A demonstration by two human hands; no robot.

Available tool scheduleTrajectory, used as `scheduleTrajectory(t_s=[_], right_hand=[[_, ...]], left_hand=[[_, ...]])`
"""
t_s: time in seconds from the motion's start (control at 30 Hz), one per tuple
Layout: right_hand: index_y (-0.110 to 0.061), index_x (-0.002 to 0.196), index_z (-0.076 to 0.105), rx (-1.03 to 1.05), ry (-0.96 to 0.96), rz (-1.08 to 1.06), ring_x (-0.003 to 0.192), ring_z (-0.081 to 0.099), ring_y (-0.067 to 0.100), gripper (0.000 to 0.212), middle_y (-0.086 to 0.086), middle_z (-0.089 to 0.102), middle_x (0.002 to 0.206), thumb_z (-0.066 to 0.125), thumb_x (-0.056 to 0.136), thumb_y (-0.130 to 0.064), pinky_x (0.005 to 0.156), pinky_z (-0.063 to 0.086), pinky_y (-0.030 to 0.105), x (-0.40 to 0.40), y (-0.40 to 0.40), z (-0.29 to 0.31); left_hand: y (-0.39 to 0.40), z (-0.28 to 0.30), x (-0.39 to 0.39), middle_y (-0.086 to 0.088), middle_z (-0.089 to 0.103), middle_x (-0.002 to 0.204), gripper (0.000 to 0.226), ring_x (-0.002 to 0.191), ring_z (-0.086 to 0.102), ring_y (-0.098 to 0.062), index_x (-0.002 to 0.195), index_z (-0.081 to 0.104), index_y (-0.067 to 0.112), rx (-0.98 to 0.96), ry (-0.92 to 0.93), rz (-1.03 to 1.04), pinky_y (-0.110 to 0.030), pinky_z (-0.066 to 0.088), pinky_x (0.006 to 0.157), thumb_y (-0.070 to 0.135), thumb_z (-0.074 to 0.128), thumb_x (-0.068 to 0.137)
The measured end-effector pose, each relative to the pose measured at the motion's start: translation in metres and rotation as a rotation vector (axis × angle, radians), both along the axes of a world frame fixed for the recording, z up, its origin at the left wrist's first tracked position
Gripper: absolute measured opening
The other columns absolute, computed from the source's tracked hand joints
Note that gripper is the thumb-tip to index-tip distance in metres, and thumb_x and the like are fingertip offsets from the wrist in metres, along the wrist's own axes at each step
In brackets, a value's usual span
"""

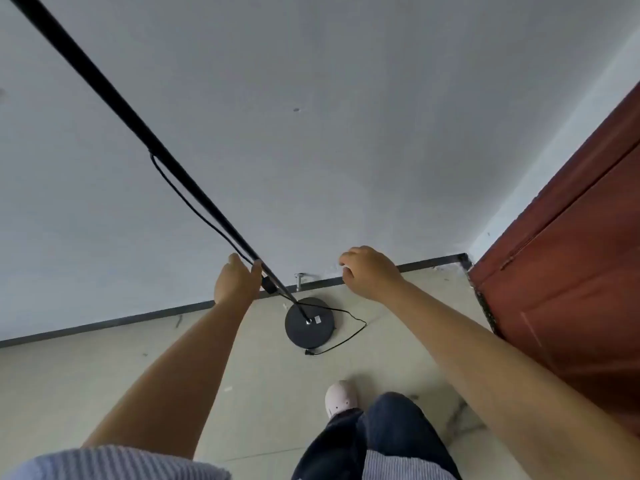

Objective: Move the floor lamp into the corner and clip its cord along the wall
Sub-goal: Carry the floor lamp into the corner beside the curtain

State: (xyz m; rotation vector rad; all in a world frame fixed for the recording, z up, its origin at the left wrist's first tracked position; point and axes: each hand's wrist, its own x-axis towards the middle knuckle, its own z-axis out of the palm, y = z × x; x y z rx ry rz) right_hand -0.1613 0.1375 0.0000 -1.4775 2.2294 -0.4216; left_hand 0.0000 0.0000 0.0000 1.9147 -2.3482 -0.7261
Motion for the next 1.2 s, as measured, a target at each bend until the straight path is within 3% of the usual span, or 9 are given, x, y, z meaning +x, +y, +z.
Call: scheduleTrajectory(t_s=[0.23, 0.37, 0.5, 0.63, 0.7, 0.77, 0.87, 1.07, 1.2], right_hand=[[-0.001, 0.100, 0.059, 0.104, -0.119, 0.046, 0.098, 0.053, 0.034, 0.027, 0.020, 0.062, 0.106, 0.036, 0.086, -0.006, 0.075, 0.042, 0.034, -0.066, -0.036, -0.037], [-0.004, 0.109, 0.057, 0.172, -0.232, 0.148, 0.105, 0.055, 0.033, 0.031, 0.017, 0.062, 0.114, 0.036, 0.087, -0.006, 0.082, 0.044, 0.033, -0.093, -0.061, -0.054], [-0.013, 0.133, 0.036, 0.301, -0.386, 0.266, 0.128, 0.041, 0.026, 0.053, 0.009, 0.044, 0.141, 0.047, 0.081, -0.005, 0.103, 0.036, 0.035, -0.110, -0.073, -0.070], [-0.018, 0.140, 0.017, 0.402, -0.615, 0.326, 0.135, 0.030, 0.022, 0.069, 0.004, 0.033, 0.147, 0.054, 0.082, -0.011, 0.104, 0.027, 0.029, -0.105, -0.079, -0.081], [-0.017, 0.138, 0.026, 0.449, -0.708, 0.292, 0.124, 0.044, 0.024, 0.053, 0.005, 0.048, 0.136, 0.044, 0.088, -0.015, 0.101, 0.036, 0.033, -0.100, -0.084, -0.085], [-0.012, 0.120, 0.048, 0.490, -0.748, 0.219, 0.086, 0.060, 0.019, 0.033, 0.008, 0.064, 0.093, 0.032, 0.093, -0.023, 0.079, 0.045, 0.030, -0.099, -0.085, -0.087], [-0.014, 0.093, 0.054, 0.493, -0.812, 0.163, 0.052, 0.049, 0.010, 0.031, 0.001, 0.051, 0.056, 0.026, 0.094, -0.029, 0.064, 0.041, 0.026, -0.105, -0.085, -0.085], [-0.024, 0.135, 0.032, 0.430, -0.883, 0.256, 0.128, 0.033, 0.014, 0.043, -0.002, 0.039, 0.139, 0.031, 0.093, -0.018, 0.101, 0.023, 0.027, -0.103, -0.102, -0.072], [-0.030, 0.132, 0.038, 0.450, -1.003, 0.221, 0.136, 0.022, 0.012, 0.042, -0.006, 0.034, 0.145, 0.023, 0.094, -0.039, 0.110, 0.014, 0.032, -0.088, -0.110, -0.063]], left_hand=[[-0.042, -0.018, -0.031, -0.025, 0.068, 0.094, 0.036, 0.090, 0.064, -0.037, 0.098, 0.057, -0.006, 0.091, 0.234, 0.349, -0.038, 0.048, 0.071, 0.021, 0.032, 0.099], [-0.038, -0.016, -0.048, -0.016, 0.063, 0.069, 0.034, 0.042, 0.067, -0.003, 0.081, 0.055, -0.002, 0.328, 0.588, 0.479, -0.015, 0.057, 0.047, 0.010, 0.031, 0.101], [-0.022, -0.003, -0.063, -0.013, 0.064, 0.072, 0.040, 0.046, 0.070, -0.004, 0.072, 0.054, 0.005, 0.523, 0.830, 0.528, -0.012, 0.058, 0.046, 0.008, 0.028, 0.102], [-0.010, 0.007, -0.069, -0.004, 0.075, 0.053, 0.044, 0.052, 0.072, -0.007, 0.071, 0.056, 0.006, 0.645, 0.997, 0.577, -0.013, 0.059, 0.048, 0.008, 0.026, 0.103], [-0.009, 0.012, -0.071, -0.003, 0.075, 0.052, 0.046, 0.054, 0.073, -0.008, 0.071, 0.057, 0.005, 0.669, 1.083, 0.609, -0.013, 0.059, 0.050, 0.009, 0.024, 0.103], [-0.008, 0.018, -0.072, -0.003, 0.075, 0.053, 0.047, 0.054, 0.073, -0.009, 0.070, 0.058, 0.005, 0.675, 1.119, 0.634, -0.014, 0.060, 0.050, 0.010, 0.025, 0.103], [-0.008, 0.025, -0.068, -0.004, 0.075, 0.052, 0.044, 0.053, 0.073, -0.011, 0.072, 0.058, 0.003, 0.660, 1.130, 0.685, -0.016, 0.060, 0.049, 0.011, 0.028, 0.103], [0.000, 0.036, -0.067, -0.006, 0.075, 0.052, 0.045, 0.053, 0.073, -0.011, 0.073, 0.056, 0.002, 0.684, 1.241, 0.750, -0.015, 0.059, 0.047, 0.008, 0.024, 0.103], [0.001, 0.035, -0.066, -0.008, 0.075, 0.054, 0.046, 0.054, 0.074, -0.013, 0.073, 0.056, 0.002, 0.691, 1.262, 0.754, -0.017, 0.060, 0.048, 0.008, 0.022, 0.103]])
